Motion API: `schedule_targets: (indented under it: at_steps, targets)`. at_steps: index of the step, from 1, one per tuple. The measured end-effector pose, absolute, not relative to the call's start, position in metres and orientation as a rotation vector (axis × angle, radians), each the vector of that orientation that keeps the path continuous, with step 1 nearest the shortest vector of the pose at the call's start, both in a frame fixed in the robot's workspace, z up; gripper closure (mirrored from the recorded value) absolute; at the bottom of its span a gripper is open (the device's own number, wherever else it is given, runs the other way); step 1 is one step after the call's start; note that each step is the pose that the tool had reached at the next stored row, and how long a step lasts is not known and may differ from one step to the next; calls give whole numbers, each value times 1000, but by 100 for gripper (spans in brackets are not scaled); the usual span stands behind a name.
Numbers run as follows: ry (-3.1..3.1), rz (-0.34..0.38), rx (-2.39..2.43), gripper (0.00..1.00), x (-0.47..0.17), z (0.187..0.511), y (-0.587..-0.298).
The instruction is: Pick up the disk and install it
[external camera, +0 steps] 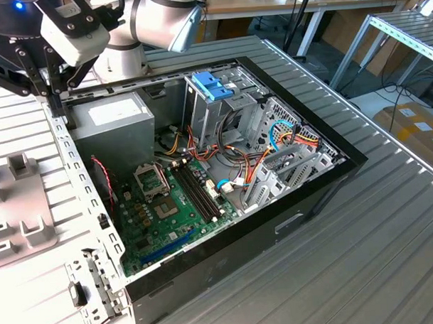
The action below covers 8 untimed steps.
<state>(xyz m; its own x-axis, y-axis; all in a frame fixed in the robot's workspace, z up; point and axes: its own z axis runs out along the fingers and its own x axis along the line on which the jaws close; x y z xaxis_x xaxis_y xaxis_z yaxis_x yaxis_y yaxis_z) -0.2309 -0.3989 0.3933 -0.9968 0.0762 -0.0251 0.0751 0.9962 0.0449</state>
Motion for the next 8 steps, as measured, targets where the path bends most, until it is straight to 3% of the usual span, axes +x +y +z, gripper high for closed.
schedule_targets:
  at_steps: [8]
  targets:
    - [3112,68,118,89,-237,393,-399]
